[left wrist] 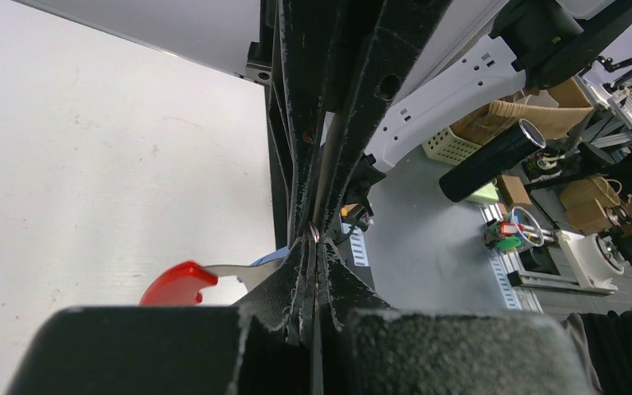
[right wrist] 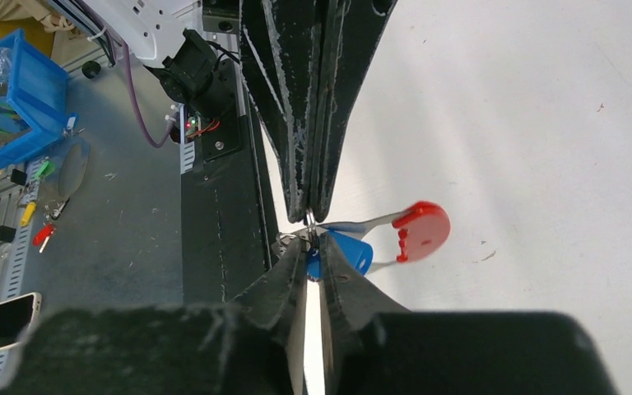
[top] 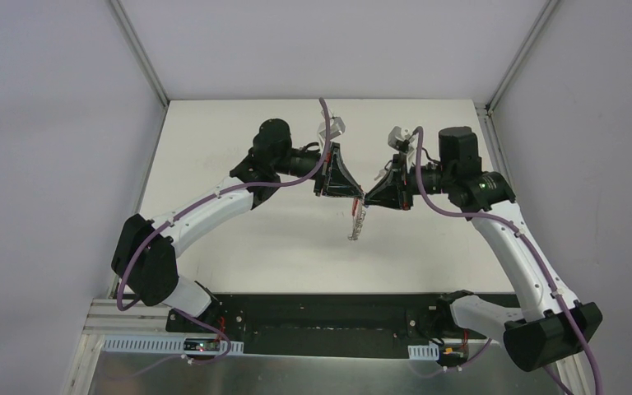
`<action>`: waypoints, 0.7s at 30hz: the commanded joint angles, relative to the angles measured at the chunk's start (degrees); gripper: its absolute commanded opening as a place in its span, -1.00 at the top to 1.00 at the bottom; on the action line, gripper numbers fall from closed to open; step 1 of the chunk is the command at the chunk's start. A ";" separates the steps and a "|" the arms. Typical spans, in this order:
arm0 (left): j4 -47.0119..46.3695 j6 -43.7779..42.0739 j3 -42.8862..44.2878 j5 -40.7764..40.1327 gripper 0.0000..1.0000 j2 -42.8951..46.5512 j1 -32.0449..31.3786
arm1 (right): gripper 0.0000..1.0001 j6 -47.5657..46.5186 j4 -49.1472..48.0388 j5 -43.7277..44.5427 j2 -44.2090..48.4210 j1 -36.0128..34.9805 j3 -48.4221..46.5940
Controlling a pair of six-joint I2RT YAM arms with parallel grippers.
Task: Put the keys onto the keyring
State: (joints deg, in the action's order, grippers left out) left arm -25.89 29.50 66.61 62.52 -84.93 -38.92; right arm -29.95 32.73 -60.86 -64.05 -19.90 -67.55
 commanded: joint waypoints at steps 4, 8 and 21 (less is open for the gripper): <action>-4.70 1.02 0.60 0.76 1.00 1.17 0.11 | 1.00 -0.49 -0.92 -2.31 -0.55 0.28 -1.71; -1.83 -1.67 1.93 1.26 1.00 1.35 0.54 | 1.00 -4.89 4.80 2.25 -1.55 -1.05 -4.82; 32.76 -29.84 12.91 -4.11 0.40 1.03 -1.36 | 1.00 -6.45 12.93 8.66 -6.82 -6.16 -10.88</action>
State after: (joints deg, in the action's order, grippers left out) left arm -1.91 9.15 75.92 59.27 -84.93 -39.07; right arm -35.35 44.07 -52.77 -70.54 -25.56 -75.31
